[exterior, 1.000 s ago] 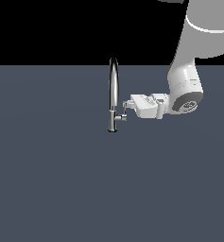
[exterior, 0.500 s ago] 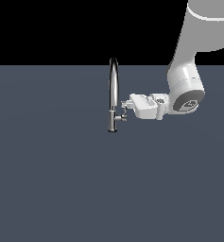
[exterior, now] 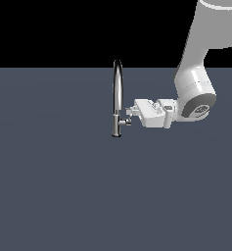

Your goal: Turn on the faucet by rotating a designated handle.

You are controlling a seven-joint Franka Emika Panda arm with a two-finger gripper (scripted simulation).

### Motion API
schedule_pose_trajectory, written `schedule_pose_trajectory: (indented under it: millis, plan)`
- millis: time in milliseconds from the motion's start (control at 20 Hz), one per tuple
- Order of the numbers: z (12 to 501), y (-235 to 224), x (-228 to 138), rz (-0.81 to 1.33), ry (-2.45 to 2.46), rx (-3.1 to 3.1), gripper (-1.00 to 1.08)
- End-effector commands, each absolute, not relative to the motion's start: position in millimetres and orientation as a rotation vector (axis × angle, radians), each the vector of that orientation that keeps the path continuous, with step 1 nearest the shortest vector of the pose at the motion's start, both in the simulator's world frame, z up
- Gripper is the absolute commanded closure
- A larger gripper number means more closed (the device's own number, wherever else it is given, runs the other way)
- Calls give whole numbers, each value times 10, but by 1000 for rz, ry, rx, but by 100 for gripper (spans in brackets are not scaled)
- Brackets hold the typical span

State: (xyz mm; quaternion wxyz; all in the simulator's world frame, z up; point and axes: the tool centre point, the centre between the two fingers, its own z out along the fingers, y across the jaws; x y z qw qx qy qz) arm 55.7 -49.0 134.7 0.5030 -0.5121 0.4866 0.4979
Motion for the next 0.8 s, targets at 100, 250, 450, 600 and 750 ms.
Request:
schedule_pose_trajectory:
  millis: [100,250,450,600,750]
  plan:
    - [1159,-558,345,1214,1197,-1222,108]
    - [1283,-488,409,1206,1171,-1238,108]
    - [989,-523,310,1209,1183,-1231,108]
    - [774,-549,237,1211,1191,-1226,108]
    - [636,-566,189,1213,1197,-1223,108]
